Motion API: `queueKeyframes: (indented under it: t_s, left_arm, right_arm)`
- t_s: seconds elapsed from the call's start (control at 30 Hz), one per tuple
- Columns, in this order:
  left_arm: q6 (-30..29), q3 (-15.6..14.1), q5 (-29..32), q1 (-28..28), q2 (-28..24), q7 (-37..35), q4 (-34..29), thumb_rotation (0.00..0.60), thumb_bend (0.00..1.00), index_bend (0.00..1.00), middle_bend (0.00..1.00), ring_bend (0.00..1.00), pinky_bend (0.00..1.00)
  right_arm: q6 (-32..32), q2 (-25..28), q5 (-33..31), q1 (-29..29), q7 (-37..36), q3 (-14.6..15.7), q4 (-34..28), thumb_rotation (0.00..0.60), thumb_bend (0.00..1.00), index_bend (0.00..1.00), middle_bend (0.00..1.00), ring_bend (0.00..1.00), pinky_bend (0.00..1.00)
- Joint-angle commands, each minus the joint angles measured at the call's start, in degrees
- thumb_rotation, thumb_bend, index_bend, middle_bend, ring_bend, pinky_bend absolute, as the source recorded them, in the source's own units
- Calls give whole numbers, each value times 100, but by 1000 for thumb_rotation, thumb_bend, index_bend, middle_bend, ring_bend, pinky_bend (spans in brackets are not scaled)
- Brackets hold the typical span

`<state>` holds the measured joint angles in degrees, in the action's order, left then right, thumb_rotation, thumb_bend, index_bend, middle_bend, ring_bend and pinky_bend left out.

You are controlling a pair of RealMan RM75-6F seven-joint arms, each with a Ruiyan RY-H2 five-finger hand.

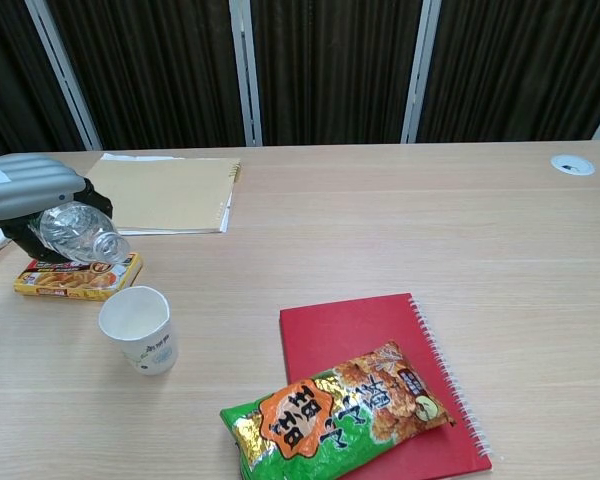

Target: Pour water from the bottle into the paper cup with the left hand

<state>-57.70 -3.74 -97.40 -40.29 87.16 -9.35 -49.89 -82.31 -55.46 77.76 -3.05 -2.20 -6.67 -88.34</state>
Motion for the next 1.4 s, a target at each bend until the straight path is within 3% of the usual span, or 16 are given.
queueKeyframes:
  t_s: [0.03,0.77,1.23,1.4]
  left_arm:
    - [-123,-84,-86,14,85,-14,185,600,653,605,496,356,360]
    - [-591,-290,-274,60,260,316,671,600,652,605,496,357,360]
    - [-629,-303,-178,82,279,-13,721,600,652,605,496,356,358]
    - [-703,-291,-87,144,271,-576,709,600,650,605,496,357,359]
  right_arm:
    - [5,-6,6,-3,17,4,-3,600,0,0,0,0,0]
    - [29,6,12,3,-3,10,-22,600,0,0,0,0,0]
    - [64,-14,-3,-8,56,17,-23,600,0,0,0,0,0]
    - [68,-21,-6,-10,74,18,-24,600,0,0,0,0,0]
